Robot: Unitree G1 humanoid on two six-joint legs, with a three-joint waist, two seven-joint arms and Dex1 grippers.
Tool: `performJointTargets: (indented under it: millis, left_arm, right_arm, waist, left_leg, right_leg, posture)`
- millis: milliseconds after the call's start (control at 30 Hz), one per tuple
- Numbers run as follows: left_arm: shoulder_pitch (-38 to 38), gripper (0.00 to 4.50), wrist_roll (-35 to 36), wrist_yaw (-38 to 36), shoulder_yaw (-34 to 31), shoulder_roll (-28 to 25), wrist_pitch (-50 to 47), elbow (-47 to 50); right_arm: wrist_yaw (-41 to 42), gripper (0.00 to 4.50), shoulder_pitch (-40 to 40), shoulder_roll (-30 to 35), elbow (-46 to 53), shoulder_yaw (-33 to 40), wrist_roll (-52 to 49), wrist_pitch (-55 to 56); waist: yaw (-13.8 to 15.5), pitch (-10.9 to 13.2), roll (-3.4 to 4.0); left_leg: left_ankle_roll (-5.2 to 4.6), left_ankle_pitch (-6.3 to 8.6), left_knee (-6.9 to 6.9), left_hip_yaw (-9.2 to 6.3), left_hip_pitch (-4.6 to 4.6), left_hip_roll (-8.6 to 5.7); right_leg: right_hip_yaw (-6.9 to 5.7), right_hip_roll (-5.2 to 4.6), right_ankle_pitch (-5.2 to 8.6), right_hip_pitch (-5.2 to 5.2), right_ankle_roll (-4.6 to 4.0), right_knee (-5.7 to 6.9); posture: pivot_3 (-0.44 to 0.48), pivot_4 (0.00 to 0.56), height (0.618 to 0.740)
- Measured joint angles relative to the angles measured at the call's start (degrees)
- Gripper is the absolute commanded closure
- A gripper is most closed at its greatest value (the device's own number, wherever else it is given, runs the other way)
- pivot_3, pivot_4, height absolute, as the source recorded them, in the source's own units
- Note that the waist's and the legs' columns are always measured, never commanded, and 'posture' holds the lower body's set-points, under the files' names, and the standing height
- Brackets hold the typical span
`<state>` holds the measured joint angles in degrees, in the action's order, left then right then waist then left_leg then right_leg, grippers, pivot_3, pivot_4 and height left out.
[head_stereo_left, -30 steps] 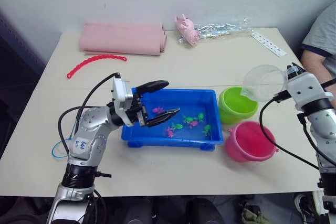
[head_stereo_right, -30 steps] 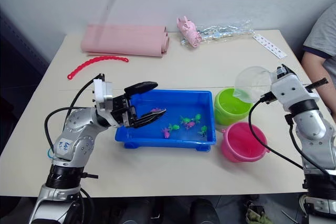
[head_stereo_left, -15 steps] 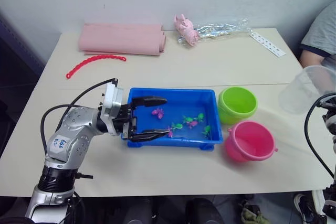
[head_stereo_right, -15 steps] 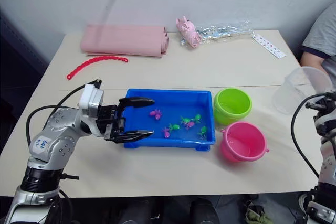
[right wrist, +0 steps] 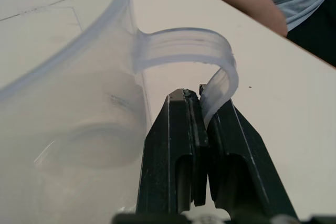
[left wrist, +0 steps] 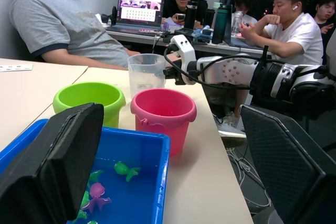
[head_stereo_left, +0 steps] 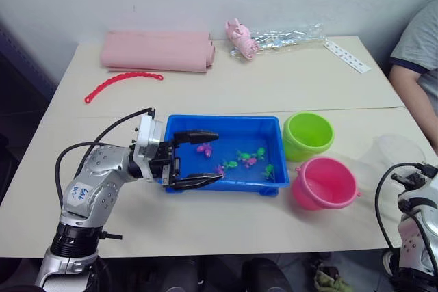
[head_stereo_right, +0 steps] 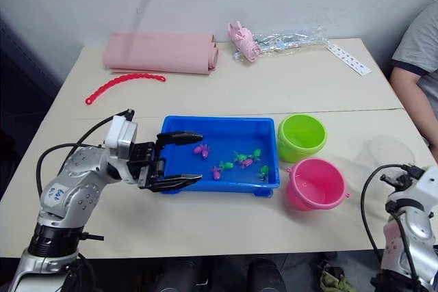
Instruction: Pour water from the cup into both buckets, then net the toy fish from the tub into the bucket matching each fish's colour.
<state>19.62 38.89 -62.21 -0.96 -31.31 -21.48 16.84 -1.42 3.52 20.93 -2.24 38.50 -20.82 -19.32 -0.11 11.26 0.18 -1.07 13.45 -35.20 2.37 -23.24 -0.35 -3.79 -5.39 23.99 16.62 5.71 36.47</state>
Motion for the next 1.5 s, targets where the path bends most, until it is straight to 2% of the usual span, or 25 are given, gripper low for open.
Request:
performJointTargets:
  millis: [67,167,400,633,900,1000,1100,1200,1233,1367,1500]
  left_arm:
    - [0.04,0.00,0.02,-0.44,0.08,-0.06,-0.36,0.40]
    - [0.09,0.00,0.02,-0.99,0.35,-0.15,-0.64,0.40]
    - [0.73,0.00,-0.04,-1.74,0.36,-0.39,-0.65,0.10]
    - [0.92,0.00,-0.23,-2.64,0.38,-0.49,-0.64,-1.98]
    - [1.12,0.00,-0.72,-3.52,0.42,-0.71,-0.64,-2.61]
    - [-0.36,0.00,-0.86,-3.65,-0.65,-2.46,-0.62,-3.39]
    - [-3.31,0.00,-0.86,-3.27,-3.02,-3.85,-0.63,-4.23]
    - [-8.66,0.00,-0.81,-1.66,-7.43,-5.92,-0.63,-4.08]
    - [-9.48,0.00,-0.88,-1.32,-8.38,-6.25,-0.58,-4.14]
    - [-14.63,0.00,-1.77,2.83,-16.15,-6.30,2.84,-4.75]
    - [-18.72,0.00,-3.85,8.97,-23.59,-5.34,6.02,-9.14]
  right_arm:
    - [-0.25,4.48,-0.07,-0.67,0.02,0.00,0.00,0.84]
    - [-0.57,3.46,-0.80,-1.90,0.21,0.00,-0.17,1.32]
    - [-0.97,0.02,-6.32,-4.42,7.52,0.02,-1.63,0.29]
    - [-1.66,0.02,-16.34,-8.04,18.10,0.68,-5.13,-3.53]
    - [-0.24,0.02,-23.91,-9.15,23.62,2.80,-10.21,-5.91]
    - [5.87,0.02,-29.91,-8.62,28.93,3.17,-16.40,-7.00]
    - [16.43,0.02,-36.90,-4.07,33.08,5.28,-21.47,-6.12]
    - [32.03,0.02,-43.60,2.91,37.65,7.98,-22.08,0.33]
    - [34.11,0.02,-44.04,4.09,38.41,9.01,-22.20,1.40]
    - [45.88,0.02,-43.02,14.93,40.42,11.57,-25.64,3.15]
    - [49.16,0.02,-34.08,21.52,37.25,8.75,-22.56,4.88]
  waist:
    - [0.01,0.00,0.00]
    - [0.01,0.00,0.00]
    - [0.08,0.00,0.00]
    - [0.06,-0.02,0.03]
    - [0.04,-0.02,0.03]
    - [0.04,-0.06,0.11]
    - [-0.10,-0.07,0.13]
    - [-0.40,-0.06,0.11]
    - [-0.41,-0.06,0.06]
    - [0.04,-0.06,-0.20]
    - [0.09,-0.03,-0.33]
  left_leg:
    - [0.01,0.00,0.01,0.00,0.02,0.00]
    - [0.02,-0.01,0.03,0.00,0.02,0.00]
    - [0.02,0.00,0.03,-0.01,0.01,0.00]
    - [0.05,0.01,0.09,-0.01,0.02,0.00]
    - [0.09,0.03,0.14,0.01,0.04,0.00]
    - [0.11,0.05,0.22,0.01,0.07,0.02]
    - [0.02,0.13,0.21,0.10,0.06,0.02]
    - [-0.01,0.23,0.21,0.16,0.09,0.07]
    - [0.00,0.24,0.21,0.15,0.09,0.08]
    - [-0.18,0.38,0.18,0.13,0.09,0.10]
    - [-0.14,0.38,0.11,0.13,0.05,0.07]
  right_leg:
    - [0.00,0.01,0.00,0.00,0.00,0.00]
    - [0.01,0.01,0.00,0.01,-0.01,0.02]
    - [0.03,-0.01,0.00,0.01,-0.01,0.00]
    - [0.04,-0.01,0.00,0.03,-0.01,-0.02]
    - [0.09,-0.01,0.01,0.05,-0.02,-0.03]
    - [0.10,0.00,0.02,0.07,-0.03,-0.04]
    - [0.16,-0.01,0.02,0.07,-0.02,-0.12]
    - [0.21,0.00,0.02,0.06,-0.02,-0.22]
    - [0.20,0.00,0.02,0.05,-0.03,-0.22]
    - [0.20,-0.03,0.01,-0.02,-0.03,-0.37]
    - [0.16,-0.07,0.00,-0.03,-0.01,-0.45]
  posture:
    - [0.000,0.150,0.740]
    - [0.000,0.150,0.740]
    - [0.000,0.150,0.740]
    - [0.000,0.150,0.740]
    - [0.000,0.150,0.740]
    - [0.000,0.150,0.740]
    - [0.000,0.150,0.740]
    - [0.000,0.150,0.740]
    - [0.000,0.150,0.740]
    - [0.000,0.150,0.740]
    - [0.000,0.150,0.740]
